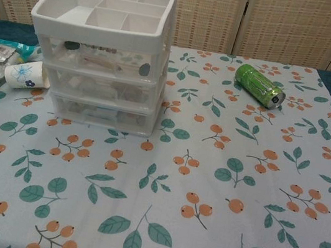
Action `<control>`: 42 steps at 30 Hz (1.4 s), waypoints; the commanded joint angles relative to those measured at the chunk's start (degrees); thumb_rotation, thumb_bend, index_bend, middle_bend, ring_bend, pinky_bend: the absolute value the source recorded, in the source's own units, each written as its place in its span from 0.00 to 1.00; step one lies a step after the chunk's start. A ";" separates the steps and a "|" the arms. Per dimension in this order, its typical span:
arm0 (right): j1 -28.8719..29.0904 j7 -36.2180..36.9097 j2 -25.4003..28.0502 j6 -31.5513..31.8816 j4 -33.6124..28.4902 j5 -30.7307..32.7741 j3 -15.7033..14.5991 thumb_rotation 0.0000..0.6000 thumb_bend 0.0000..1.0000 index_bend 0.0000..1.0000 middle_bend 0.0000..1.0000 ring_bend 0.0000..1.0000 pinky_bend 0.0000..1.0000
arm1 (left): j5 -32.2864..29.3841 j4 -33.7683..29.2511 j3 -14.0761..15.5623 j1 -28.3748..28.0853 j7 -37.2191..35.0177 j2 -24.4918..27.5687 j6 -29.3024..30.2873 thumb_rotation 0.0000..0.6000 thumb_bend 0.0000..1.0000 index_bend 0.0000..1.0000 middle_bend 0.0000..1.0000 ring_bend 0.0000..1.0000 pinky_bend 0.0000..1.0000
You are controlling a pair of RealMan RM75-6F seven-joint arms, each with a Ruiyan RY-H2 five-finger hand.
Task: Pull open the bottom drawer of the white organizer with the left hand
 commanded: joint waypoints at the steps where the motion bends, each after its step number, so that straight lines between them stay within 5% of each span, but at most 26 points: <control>1: -0.22 -0.02 0.25 0.49 -0.18 0.18 0.23 1.00 0.28 0.13 0.18 0.16 0.17 | 0.06 -0.07 -0.26 -0.13 0.08 0.07 -0.46 1.00 0.26 0.17 0.14 0.29 0.39; 7: -0.70 -0.39 1.22 2.04 -0.98 0.31 0.92 1.00 0.28 0.13 0.18 0.16 0.17 | 2.30 0.13 -0.51 -1.14 -0.88 0.22 -1.57 1.00 0.26 0.18 0.14 0.29 0.39; 12: -0.72 -1.16 2.03 2.76 -1.75 0.61 1.70 1.00 0.28 0.12 0.18 0.16 0.17 | 5.75 0.15 -0.91 -4.15 -9.01 0.71 -4.94 1.00 0.26 0.19 0.15 0.29 0.41; 17: -0.47 -2.12 2.69 2.78 -2.67 0.80 2.27 1.00 0.28 0.12 0.18 0.16 0.17 | 10.29 3.00 -1.01 -8.12 -16.30 -0.43 -8.39 1.00 0.26 0.21 0.28 0.40 0.66; 20: -0.41 -2.55 3.02 2.72 -3.10 1.17 2.57 1.00 0.28 0.13 0.18 0.16 0.17 | 12.74 5.55 -0.55 -10.39 -17.15 -2.01 -10.60 1.00 0.26 0.22 0.46 0.57 0.84; 25: -0.35 -3.24 3.58 2.74 -3.86 1.83 3.11 1.00 0.28 0.13 0.18 0.16 0.17 | 15.36 8.25 0.28 -13.98 -23.78 -5.19 -13.98 1.00 0.26 0.24 0.63 0.72 0.97; 34: -0.29 -3.86 3.91 2.36 -4.71 2.62 3.44 1.00 0.28 0.12 0.18 0.16 0.17 | 14.40 8.70 2.35 -21.19 -42.89 -7.29 -24.89 1.00 0.26 0.18 0.83 0.94 1.00; 42: -0.06 -4.30 3.44 1.68 -4.54 3.36 3.65 1.00 0.28 0.12 0.18 0.16 0.17 | 11.56 9.54 3.78 -27.10 -62.46 -8.20 -34.65 1.00 0.28 0.09 0.86 1.00 1.00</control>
